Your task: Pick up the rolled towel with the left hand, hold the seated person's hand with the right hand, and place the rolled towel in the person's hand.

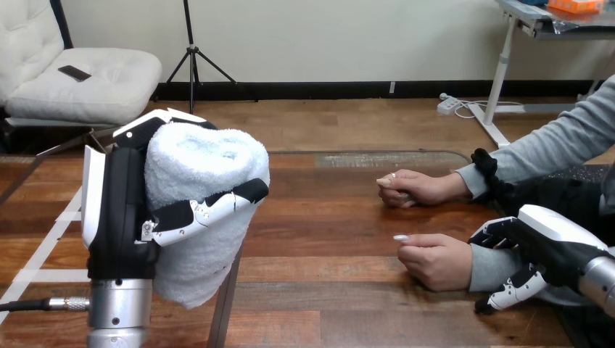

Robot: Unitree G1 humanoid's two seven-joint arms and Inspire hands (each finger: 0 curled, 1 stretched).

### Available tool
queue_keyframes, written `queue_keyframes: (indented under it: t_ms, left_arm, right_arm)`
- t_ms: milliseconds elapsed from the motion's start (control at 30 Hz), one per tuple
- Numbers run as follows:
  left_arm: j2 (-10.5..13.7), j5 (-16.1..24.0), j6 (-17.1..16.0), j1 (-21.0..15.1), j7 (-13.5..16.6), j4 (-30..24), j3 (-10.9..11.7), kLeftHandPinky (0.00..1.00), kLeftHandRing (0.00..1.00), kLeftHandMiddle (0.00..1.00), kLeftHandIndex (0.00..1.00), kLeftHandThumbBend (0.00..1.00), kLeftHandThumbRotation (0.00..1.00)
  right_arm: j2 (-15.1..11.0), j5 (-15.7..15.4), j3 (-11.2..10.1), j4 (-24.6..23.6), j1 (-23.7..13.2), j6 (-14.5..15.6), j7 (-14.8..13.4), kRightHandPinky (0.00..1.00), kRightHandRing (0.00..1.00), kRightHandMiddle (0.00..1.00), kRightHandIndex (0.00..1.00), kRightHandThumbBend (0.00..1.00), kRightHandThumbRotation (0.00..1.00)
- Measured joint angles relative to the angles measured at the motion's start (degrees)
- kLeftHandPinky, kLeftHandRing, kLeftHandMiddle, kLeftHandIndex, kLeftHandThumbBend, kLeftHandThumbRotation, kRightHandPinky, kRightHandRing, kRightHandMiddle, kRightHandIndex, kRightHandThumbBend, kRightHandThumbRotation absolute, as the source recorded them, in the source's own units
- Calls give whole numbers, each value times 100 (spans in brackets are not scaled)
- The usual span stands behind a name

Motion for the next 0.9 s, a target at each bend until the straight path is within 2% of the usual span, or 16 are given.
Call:
queue_keyframes:
  t_ms: [900]
  left_arm:
    - [0,-87,-68,0,-36,0,2,31,35,39,39,70,0]
  right_arm:
    - [-17,-361,218,149,-292,59,-137,57,62,65,63,94,4]
